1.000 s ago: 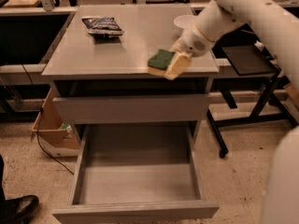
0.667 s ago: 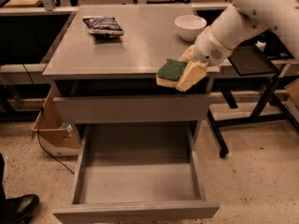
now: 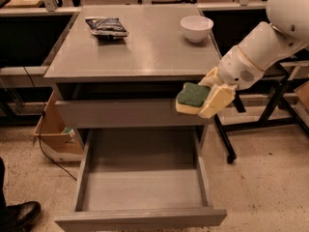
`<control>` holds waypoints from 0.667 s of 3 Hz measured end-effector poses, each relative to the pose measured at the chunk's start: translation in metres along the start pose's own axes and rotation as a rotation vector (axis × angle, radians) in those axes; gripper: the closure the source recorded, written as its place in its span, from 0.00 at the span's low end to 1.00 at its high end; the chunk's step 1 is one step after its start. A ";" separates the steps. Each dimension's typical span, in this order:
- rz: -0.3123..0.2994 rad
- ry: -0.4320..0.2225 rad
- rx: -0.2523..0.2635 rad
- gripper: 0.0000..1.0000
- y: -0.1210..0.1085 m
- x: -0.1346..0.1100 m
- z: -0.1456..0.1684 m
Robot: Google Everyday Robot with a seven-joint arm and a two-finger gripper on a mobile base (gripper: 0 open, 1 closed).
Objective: Place sponge into middle drawer
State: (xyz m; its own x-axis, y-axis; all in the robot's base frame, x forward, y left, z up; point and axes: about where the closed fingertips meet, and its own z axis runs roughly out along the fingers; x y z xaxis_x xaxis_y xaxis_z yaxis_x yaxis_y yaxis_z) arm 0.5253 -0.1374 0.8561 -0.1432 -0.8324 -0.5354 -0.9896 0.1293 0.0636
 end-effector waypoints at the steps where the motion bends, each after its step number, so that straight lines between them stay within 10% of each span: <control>1: 0.000 0.000 0.000 1.00 0.000 0.000 0.000; 2: -0.018 -0.014 -0.028 1.00 0.009 0.002 0.021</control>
Offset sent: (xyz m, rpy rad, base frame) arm -0.0230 0.0244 -0.0440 0.0448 0.0312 0.0735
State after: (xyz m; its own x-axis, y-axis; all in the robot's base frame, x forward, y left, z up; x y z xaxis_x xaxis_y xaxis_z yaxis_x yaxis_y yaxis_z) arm 0.5170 -0.1265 0.8382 -0.1252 -0.8265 -0.5488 -0.9921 0.0989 0.0773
